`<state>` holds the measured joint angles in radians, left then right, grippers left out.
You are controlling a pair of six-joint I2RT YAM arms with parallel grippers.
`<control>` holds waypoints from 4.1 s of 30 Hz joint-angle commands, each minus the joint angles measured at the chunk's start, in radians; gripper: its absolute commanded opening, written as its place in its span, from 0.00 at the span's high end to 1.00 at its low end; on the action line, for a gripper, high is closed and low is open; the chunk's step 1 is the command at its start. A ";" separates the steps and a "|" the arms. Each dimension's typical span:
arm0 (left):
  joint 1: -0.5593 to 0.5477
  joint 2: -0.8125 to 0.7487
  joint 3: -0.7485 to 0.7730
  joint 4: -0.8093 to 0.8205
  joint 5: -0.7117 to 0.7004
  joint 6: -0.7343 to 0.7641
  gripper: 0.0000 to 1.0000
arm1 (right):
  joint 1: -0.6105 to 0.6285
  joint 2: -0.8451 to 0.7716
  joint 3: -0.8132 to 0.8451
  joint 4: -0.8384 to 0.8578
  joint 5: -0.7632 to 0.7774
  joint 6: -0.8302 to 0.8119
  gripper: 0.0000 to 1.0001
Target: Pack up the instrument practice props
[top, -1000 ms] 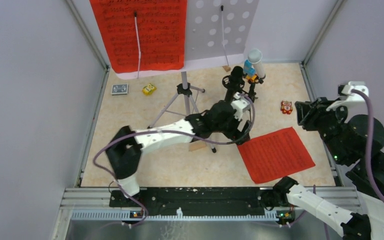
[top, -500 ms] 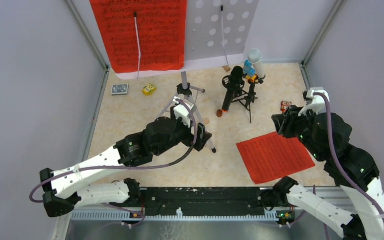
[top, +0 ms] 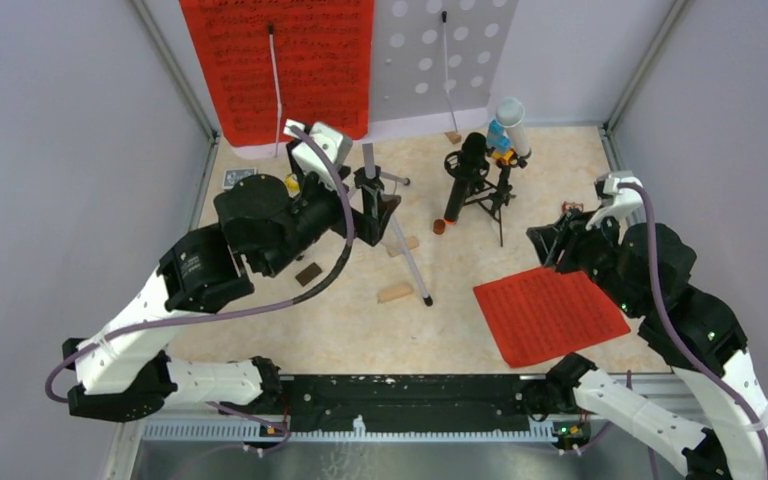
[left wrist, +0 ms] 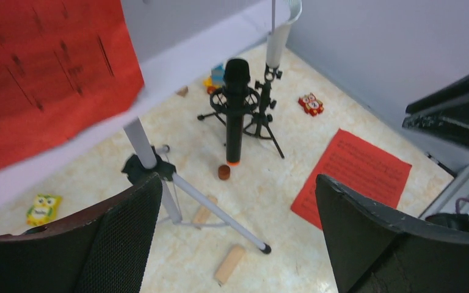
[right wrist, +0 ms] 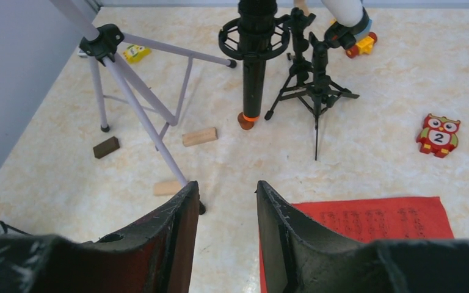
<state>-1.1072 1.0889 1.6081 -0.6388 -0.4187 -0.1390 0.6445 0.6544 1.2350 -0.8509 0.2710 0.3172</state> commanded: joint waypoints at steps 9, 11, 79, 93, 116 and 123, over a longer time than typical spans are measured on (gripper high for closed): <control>0.001 0.202 0.409 -0.090 -0.041 0.217 0.01 | -0.004 0.062 -0.024 0.237 -0.423 -0.060 0.58; 0.003 0.221 0.450 -0.084 -0.052 0.233 0.01 | -0.005 0.079 -0.020 0.292 -0.486 -0.038 0.58; 0.002 -0.029 0.252 0.033 -0.457 0.331 0.14 | 0.152 0.880 0.502 1.292 -0.707 -0.188 0.57; 0.003 -0.062 0.197 0.051 -0.460 0.328 0.12 | 0.155 0.902 0.519 1.387 -0.934 -0.155 0.72; 0.002 -0.070 0.184 0.058 -0.439 0.297 0.11 | 0.153 0.816 0.470 1.286 -0.534 -0.342 0.36; 0.002 -0.073 0.183 0.046 -0.440 0.283 0.11 | 0.153 0.891 0.576 1.181 -0.619 -0.302 0.39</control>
<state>-1.1072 1.0290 1.7912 -0.6273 -0.8616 0.1661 0.7902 1.5028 1.7340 0.3912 -0.3122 -0.0074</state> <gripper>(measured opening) 0.888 0.627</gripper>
